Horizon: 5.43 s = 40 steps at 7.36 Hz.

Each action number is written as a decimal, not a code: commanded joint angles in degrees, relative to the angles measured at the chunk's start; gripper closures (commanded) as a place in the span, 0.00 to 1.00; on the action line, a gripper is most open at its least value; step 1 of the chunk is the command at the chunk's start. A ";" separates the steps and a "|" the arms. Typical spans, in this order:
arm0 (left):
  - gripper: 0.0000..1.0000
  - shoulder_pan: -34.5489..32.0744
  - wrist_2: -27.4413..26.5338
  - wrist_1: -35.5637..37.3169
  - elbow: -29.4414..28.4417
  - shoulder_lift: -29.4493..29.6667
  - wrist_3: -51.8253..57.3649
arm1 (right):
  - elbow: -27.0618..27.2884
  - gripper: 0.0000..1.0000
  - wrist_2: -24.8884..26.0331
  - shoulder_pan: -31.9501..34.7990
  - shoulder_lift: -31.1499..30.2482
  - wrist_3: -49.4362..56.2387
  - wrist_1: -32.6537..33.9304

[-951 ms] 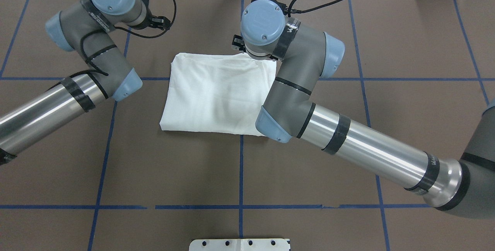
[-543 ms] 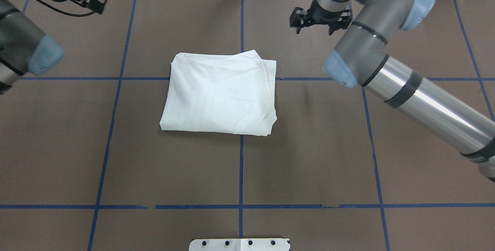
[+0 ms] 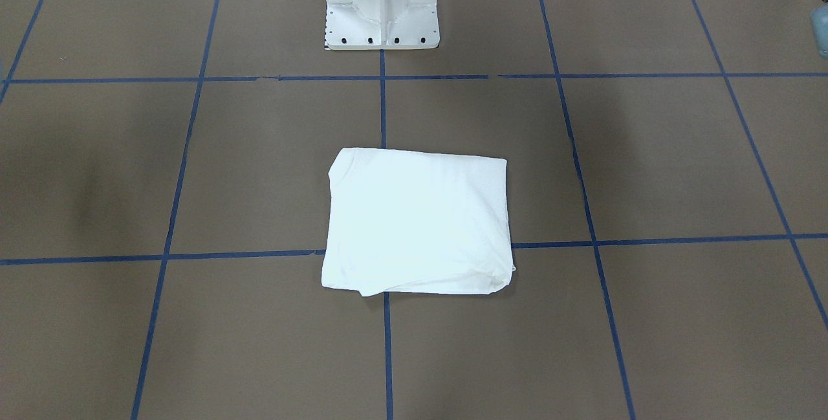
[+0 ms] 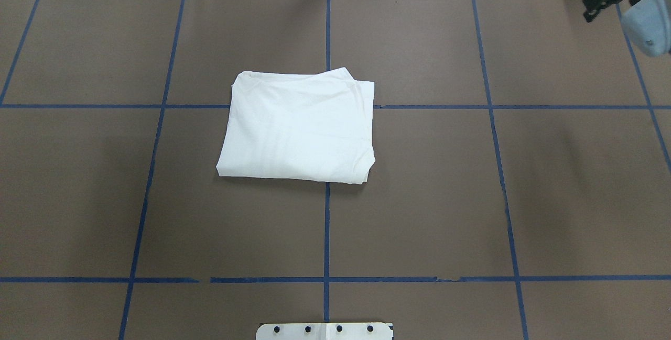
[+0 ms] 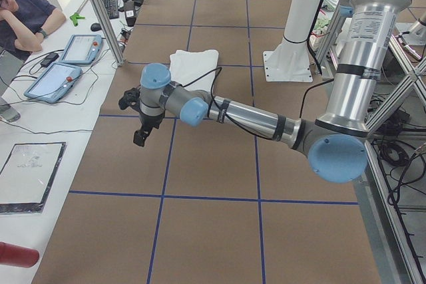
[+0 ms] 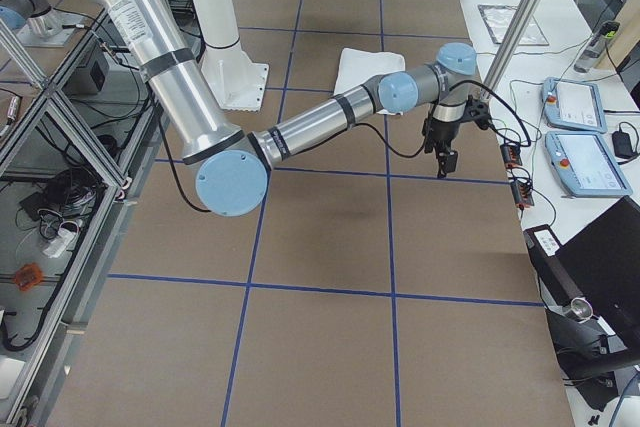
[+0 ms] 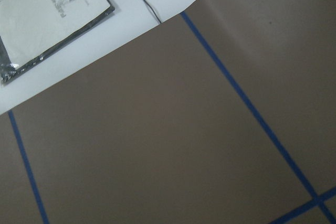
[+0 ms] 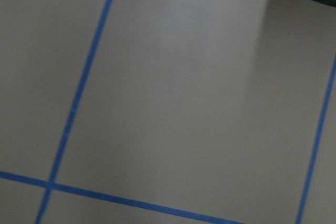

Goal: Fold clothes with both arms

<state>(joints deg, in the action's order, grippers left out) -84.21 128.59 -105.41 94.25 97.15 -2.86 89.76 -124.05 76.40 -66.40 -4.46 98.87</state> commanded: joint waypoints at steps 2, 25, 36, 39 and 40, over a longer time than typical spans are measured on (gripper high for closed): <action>0.00 -4.65 0.61 0.03 -0.39 -7.75 0.57 | 0.23 0.00 -4.66 13.13 -19.42 14.21 -3.06; 0.00 -4.39 3.51 9.61 2.25 -13.31 -0.04 | 3.93 0.00 -6.29 13.69 -23.07 13.43 -3.07; 0.00 -4.30 3.51 9.43 -0.83 -13.22 0.57 | 3.14 0.00 -5.94 13.34 -25.09 13.69 -8.17; 0.00 -4.30 3.95 8.47 -0.30 -13.04 0.40 | 3.40 0.00 -5.94 13.42 -26.58 13.78 -8.43; 0.00 -4.21 4.12 6.03 -0.30 -13.04 0.40 | 3.75 0.00 -5.94 13.51 -26.85 14.04 -8.43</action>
